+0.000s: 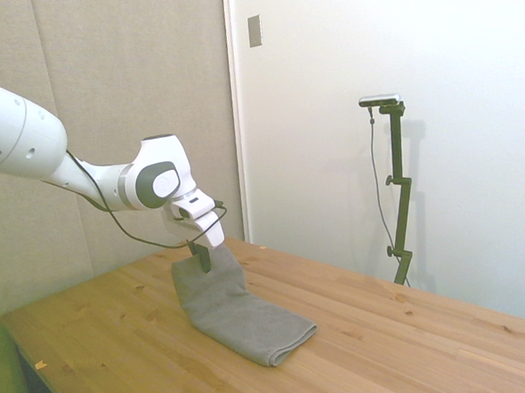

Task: Fold the towel

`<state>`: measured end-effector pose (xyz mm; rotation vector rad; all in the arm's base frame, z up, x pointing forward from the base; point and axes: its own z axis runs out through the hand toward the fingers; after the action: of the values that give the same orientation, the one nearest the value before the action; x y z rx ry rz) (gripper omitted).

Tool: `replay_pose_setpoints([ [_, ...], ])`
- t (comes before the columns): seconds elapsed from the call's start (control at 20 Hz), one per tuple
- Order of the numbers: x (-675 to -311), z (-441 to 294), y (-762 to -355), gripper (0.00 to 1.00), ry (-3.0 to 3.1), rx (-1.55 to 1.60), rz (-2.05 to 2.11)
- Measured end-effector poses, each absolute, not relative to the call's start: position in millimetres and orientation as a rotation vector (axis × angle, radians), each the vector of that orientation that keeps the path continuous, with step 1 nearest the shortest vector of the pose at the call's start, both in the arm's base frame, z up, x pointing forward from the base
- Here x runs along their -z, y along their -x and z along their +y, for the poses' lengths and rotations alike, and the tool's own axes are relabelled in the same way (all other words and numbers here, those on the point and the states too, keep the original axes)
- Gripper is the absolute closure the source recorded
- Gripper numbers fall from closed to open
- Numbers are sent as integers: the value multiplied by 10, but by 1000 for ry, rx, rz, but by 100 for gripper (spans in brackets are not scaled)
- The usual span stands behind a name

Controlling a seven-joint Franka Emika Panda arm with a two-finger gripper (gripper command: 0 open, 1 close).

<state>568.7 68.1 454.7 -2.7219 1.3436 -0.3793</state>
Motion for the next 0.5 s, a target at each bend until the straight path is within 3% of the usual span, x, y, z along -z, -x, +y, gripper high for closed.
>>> replay_pose_setpoints([
  [0.5, -4791, -235, -5454, 100, 2607, 322, 1277],
])
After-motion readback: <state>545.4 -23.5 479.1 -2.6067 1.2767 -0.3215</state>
